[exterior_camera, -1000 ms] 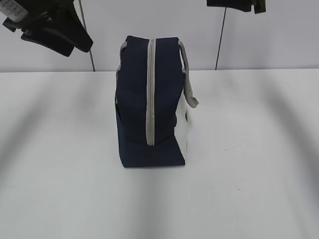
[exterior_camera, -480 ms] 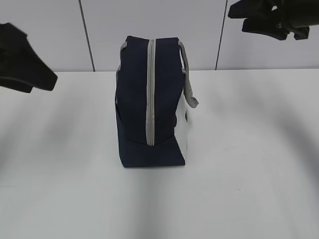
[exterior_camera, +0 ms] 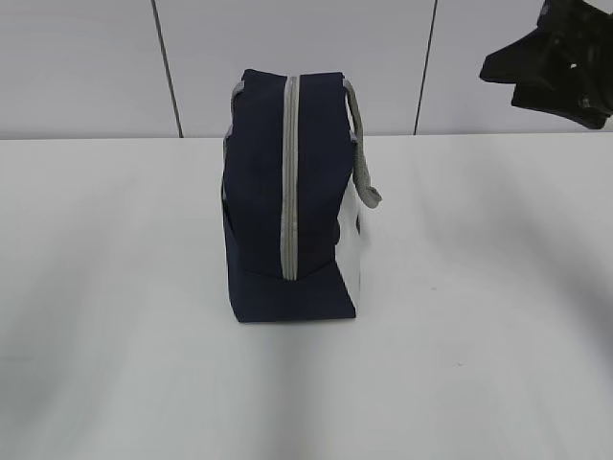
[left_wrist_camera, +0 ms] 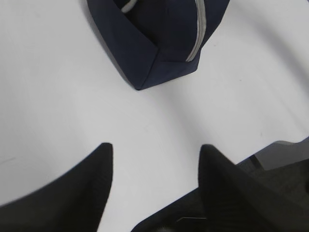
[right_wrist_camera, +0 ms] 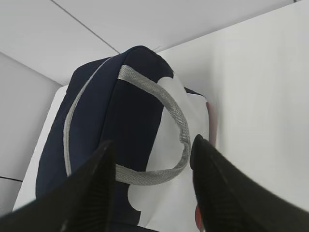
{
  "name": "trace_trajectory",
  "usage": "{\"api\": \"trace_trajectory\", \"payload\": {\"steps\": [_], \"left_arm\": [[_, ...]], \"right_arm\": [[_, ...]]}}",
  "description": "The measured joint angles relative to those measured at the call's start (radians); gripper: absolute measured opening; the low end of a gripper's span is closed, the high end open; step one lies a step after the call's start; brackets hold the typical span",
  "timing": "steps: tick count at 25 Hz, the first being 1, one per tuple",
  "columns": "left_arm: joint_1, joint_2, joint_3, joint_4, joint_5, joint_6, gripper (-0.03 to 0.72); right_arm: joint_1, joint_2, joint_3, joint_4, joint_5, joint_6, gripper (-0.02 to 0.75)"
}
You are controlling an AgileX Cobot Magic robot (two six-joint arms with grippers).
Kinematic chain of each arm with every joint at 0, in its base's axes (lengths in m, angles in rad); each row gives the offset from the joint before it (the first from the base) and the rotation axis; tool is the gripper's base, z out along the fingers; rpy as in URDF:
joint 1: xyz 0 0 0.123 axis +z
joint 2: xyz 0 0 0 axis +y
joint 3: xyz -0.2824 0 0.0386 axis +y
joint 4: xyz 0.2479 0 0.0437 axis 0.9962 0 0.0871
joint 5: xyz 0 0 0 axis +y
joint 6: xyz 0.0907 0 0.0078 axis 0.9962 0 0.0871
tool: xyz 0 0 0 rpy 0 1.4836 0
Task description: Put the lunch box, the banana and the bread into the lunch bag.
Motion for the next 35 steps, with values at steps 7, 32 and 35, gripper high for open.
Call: {"api": "trace_trajectory", "payload": {"steps": [7, 32, 35], "left_arm": [[0.000, -0.191, 0.129, 0.042, -0.014, 0.000, 0.403], [0.000, -0.516, 0.182, 0.117, -0.011, -0.049, 0.321], [0.000, -0.516, 0.182, 0.117, -0.011, -0.049, 0.304]], "right_arm": [[0.000, -0.118, 0.120, 0.009, 0.108, -0.001, 0.386], [0.000, -0.646, 0.525, 0.018, 0.232, 0.014, 0.385], [0.000, -0.709, 0.566, 0.031, 0.269, 0.019, 0.385]]}}
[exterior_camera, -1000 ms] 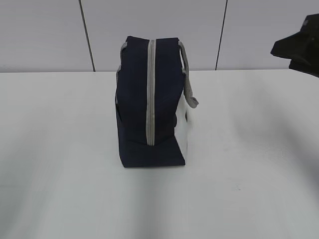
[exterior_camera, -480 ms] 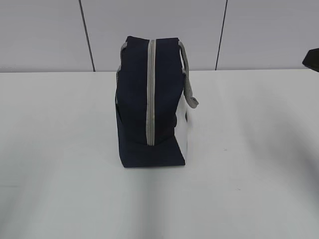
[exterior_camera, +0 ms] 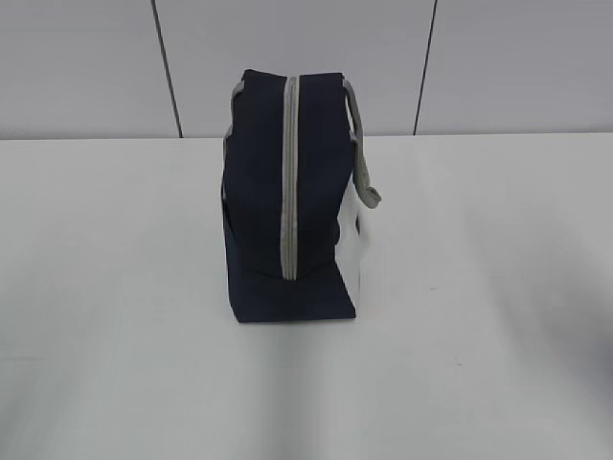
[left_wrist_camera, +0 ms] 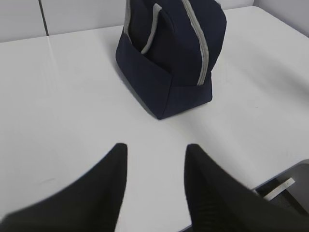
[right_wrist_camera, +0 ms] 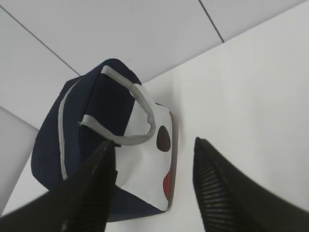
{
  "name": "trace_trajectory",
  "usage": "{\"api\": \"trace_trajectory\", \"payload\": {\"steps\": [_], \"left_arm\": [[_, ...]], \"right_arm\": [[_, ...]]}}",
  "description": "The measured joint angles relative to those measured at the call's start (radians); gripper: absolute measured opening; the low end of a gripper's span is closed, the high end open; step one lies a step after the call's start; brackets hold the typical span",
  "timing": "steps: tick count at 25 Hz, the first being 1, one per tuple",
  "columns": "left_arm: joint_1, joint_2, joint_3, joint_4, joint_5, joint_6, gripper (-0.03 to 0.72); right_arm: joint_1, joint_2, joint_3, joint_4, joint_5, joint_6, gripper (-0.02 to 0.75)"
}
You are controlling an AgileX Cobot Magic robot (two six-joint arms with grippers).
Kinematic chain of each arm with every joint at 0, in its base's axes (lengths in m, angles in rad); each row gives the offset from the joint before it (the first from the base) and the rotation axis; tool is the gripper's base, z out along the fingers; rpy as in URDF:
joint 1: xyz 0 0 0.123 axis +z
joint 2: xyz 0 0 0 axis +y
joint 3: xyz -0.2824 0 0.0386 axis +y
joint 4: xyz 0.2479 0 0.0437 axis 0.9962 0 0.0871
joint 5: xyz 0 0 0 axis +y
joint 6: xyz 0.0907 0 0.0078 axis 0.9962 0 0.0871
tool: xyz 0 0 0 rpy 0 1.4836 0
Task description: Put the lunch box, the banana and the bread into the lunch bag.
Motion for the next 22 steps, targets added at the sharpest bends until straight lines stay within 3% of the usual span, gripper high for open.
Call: {"api": "trace_trajectory", "payload": {"steps": [9, 18, 22], "left_arm": [[0.000, 0.000, 0.000, 0.000, 0.000, 0.000, 0.262], [0.000, 0.000, 0.000, 0.000, 0.000, 0.000, 0.254], [0.000, 0.000, 0.000, 0.000, 0.000, 0.000, 0.254]], "right_arm": [[0.017, -0.075, 0.044, 0.042, -0.002, 0.007, 0.386], [0.086, -0.076, 0.050, 0.531, 0.159, -0.534, 0.386], [0.117, -0.066, 0.050, 0.819, 0.217, -0.877, 0.385]]}}
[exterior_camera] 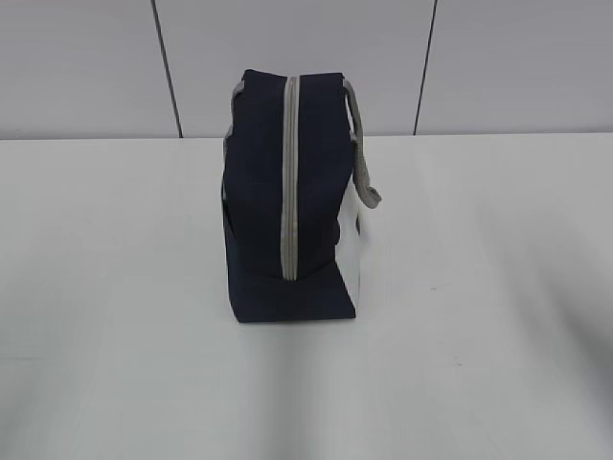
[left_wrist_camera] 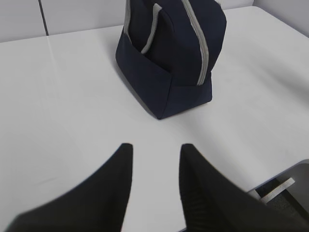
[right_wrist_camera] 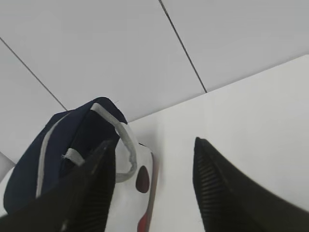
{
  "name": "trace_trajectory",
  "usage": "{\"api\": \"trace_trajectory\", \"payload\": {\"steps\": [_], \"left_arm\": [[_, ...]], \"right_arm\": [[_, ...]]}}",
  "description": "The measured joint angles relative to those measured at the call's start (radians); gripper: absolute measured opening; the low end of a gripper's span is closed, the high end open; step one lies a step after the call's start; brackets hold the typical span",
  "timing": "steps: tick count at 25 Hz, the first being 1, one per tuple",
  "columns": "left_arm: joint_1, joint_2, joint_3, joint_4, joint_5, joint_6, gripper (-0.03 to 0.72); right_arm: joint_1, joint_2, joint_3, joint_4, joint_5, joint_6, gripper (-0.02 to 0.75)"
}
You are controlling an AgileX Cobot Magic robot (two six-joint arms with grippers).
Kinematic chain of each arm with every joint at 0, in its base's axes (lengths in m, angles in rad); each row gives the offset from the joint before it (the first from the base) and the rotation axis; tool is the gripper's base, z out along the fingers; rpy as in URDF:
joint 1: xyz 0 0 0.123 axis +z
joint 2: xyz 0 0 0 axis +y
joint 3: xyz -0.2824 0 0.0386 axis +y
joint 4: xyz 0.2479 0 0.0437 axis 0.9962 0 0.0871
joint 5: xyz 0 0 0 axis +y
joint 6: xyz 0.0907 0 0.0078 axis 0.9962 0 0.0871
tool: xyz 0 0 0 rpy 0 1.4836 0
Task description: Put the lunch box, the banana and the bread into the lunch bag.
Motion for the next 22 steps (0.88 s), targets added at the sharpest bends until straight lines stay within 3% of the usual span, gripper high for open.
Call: {"api": "trace_trajectory", "payload": {"steps": [7, 11, 15, 22], "left_arm": [[0.000, 0.000, 0.000, 0.000, 0.000, 0.000, 0.253], [0.000, 0.000, 0.000, 0.000, 0.000, 0.000, 0.252], [0.000, 0.000, 0.000, 0.000, 0.000, 0.000, 0.248], [0.000, 0.000, 0.000, 0.000, 0.000, 0.000, 0.238]], "right_arm": [[0.093, 0.002, 0.000, 0.655, 0.222, -0.749, 0.385], [0.133, 0.002, -0.038, 0.955, 0.411, -1.126, 0.385], [0.140, -0.023, -0.133, 1.102, 0.650, -1.405, 0.385], [0.142, -0.190, -0.174, 1.126, 0.994, -1.518, 0.385]]}}
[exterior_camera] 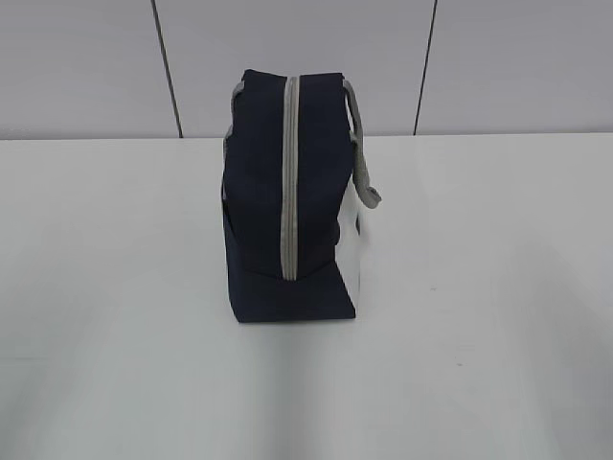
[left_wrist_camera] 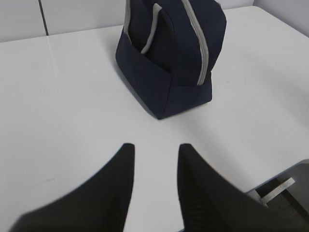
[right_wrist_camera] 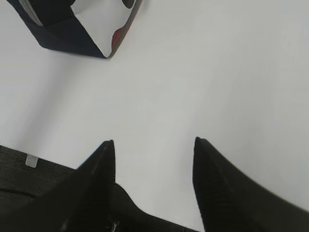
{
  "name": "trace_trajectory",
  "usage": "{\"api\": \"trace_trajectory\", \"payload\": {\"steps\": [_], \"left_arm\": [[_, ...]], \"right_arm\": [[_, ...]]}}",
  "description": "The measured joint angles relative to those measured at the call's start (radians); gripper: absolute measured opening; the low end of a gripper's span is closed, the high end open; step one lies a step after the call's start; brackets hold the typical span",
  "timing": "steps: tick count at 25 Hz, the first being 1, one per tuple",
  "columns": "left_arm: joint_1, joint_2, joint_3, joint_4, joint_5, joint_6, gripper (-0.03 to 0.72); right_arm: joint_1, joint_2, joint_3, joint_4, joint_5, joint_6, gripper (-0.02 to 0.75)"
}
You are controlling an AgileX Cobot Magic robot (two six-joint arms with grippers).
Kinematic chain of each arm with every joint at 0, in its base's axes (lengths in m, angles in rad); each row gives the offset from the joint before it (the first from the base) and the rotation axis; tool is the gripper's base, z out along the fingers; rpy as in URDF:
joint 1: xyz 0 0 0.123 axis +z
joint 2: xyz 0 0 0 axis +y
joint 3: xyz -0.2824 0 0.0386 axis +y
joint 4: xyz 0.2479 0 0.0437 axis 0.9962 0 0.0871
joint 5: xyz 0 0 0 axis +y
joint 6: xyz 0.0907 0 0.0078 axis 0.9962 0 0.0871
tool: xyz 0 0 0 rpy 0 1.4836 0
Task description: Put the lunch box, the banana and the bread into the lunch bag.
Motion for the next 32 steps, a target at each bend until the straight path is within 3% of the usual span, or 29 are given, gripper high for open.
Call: {"api": "trace_trajectory", "payload": {"steps": [8, 20, 32], "left_arm": [[0.000, 0.000, 0.000, 0.000, 0.000, 0.000, 0.235], [0.000, 0.000, 0.000, -0.001, 0.000, 0.000, 0.235], [0.000, 0.000, 0.000, -0.001, 0.000, 0.000, 0.235]], "right_arm": [[0.000, -0.157, 0.000, -0.006, 0.167, -0.009, 0.398], [-0.141, -0.408, 0.042, -0.025, 0.205, -0.006, 0.407], [-0.158, -0.449, 0.044, -0.046, 0.214, 0.005, 0.407]]}}
